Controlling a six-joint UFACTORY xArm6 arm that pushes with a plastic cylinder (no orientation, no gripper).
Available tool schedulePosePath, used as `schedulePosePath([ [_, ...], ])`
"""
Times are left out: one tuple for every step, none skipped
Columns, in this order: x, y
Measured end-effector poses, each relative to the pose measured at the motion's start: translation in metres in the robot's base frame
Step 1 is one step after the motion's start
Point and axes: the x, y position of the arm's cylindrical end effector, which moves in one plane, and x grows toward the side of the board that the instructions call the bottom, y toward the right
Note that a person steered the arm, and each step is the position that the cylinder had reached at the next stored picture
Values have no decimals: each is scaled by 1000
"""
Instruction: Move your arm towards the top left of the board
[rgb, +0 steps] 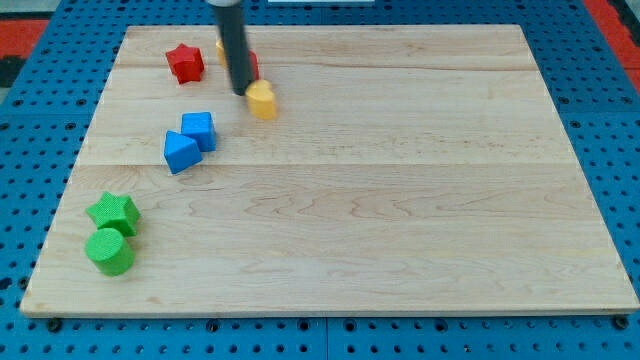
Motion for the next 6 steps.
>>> schedulePosePath([
  [35, 64],
  [17, 64],
  [-33, 86],
  [-101, 33],
  [-128, -61],
  [-130, -115],
])
